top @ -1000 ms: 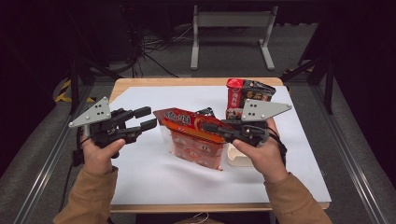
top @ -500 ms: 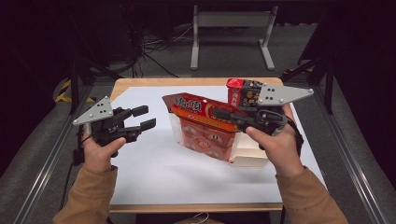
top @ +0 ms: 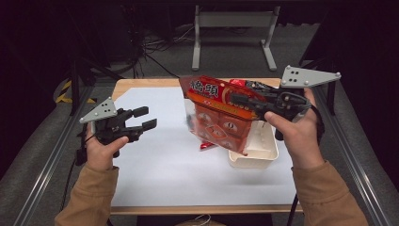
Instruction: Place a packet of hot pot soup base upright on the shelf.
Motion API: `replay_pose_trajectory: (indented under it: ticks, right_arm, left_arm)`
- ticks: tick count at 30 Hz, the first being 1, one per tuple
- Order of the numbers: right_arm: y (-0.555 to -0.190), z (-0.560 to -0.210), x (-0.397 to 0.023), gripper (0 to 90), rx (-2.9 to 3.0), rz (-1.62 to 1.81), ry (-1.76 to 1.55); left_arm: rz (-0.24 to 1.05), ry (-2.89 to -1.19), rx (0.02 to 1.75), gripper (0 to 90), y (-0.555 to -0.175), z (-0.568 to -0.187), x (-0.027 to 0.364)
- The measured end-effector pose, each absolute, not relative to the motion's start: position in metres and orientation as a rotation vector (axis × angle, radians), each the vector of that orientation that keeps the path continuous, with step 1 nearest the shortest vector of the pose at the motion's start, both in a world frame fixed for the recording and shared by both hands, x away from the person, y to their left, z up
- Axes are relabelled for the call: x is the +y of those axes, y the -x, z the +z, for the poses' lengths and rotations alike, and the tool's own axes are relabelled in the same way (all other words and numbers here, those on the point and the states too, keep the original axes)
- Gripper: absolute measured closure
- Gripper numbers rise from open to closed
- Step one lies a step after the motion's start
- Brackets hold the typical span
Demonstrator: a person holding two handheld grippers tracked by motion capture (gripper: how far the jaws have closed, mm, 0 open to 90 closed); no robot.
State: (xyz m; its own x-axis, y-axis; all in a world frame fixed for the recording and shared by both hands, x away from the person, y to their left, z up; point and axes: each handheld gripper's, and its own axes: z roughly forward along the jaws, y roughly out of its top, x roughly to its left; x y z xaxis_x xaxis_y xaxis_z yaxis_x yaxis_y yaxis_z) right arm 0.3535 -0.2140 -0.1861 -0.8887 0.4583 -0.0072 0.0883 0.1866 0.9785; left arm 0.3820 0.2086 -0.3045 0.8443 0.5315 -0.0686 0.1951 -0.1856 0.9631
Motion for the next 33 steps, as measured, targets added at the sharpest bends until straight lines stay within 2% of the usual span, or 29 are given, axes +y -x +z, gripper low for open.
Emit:
replay_pose_trajectory:
  ticks: [11, 18, 25, 33]
  right_arm:
    - [-0.36, -0.177, -0.232, 90.0, 2.127, 1.677, -0.55]
    - [-0.365, -0.178, -0.244, 90.0, 2.095, 1.637, -0.587]
    - [-0.371, -0.181, -0.255, 89.9, 2.061, 1.605, -0.591]
    - [-0.378, -0.184, -0.267, 89.9, 2.029, 1.591, -0.603]
  left_arm:
    - [0.312, -1.749, 0.591, 42.0, -0.392, -0.316, 0.211]
    - [0.302, -1.756, 0.622, 37.9, -0.398, -0.321, 0.212]
    - [0.276, -1.76, 0.665, 37.8, -0.402, -0.325, 0.215]
    - [0.308, -1.794, 0.677, 38.0, -0.404, -0.328, 0.216]
